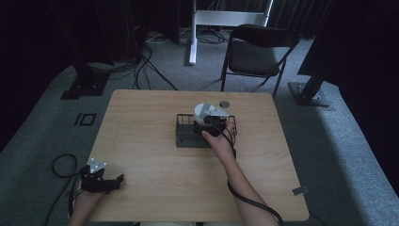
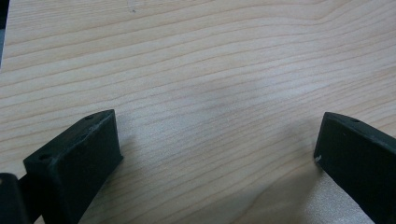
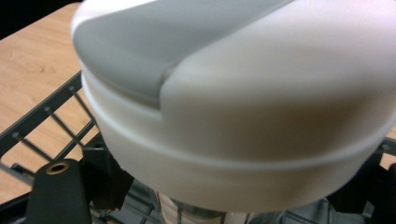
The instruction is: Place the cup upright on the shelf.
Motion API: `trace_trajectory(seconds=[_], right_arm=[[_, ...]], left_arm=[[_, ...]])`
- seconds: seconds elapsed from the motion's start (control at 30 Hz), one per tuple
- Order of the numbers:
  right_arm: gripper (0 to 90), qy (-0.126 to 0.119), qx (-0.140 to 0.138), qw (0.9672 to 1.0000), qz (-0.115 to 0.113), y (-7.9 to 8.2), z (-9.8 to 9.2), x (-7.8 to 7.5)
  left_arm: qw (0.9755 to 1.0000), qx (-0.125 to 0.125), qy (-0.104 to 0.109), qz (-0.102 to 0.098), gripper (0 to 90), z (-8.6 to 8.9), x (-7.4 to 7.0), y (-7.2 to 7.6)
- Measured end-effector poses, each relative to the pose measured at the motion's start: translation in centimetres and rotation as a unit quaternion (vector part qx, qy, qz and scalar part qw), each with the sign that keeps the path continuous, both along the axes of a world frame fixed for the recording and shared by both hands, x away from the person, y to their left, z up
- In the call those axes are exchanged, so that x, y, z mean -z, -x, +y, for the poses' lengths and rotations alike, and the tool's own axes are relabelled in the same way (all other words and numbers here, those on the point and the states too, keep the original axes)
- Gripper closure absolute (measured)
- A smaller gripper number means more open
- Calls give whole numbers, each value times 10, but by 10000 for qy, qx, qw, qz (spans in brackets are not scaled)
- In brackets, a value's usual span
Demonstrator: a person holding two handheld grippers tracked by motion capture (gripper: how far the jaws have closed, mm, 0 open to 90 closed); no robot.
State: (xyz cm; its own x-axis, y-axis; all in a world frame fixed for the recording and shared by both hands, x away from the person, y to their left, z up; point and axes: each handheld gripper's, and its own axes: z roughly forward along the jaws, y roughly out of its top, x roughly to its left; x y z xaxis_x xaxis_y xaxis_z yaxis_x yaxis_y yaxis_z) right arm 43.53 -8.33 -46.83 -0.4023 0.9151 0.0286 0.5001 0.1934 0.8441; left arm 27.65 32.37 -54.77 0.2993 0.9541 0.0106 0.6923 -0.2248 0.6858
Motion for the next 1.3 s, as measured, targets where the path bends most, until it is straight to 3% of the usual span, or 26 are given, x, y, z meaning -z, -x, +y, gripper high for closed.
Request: trace_trajectory(seconds=[0.3, 0.57, 0.77, 0.93, 1.1, 1.3], right_arm=[[183, 65, -25, 9999, 127, -1, 0, 2], [183, 79, -68, 9999, 90, 1, -2, 3], [180, 270, -217, 9994, -7, 7, -2, 4], [180, 219, -318, 9993, -8, 10, -4, 5], [169, 264, -350, 9988, -204, 13, -5, 7], [164, 210, -412, 9986, -255, 16, -10, 5]], left_arm=[[10000, 0, 0, 0, 5, 0, 0, 0], [10000, -1, 0, 0, 6, 0, 0, 0], [10000, -1, 2, -2, 6, 0, 0, 0], [10000, -1, 0, 1, 5, 0, 0, 0], [10000, 0, 0, 0, 6, 0, 0, 0], [10000, 1, -2, 2, 6, 0, 0, 0]])
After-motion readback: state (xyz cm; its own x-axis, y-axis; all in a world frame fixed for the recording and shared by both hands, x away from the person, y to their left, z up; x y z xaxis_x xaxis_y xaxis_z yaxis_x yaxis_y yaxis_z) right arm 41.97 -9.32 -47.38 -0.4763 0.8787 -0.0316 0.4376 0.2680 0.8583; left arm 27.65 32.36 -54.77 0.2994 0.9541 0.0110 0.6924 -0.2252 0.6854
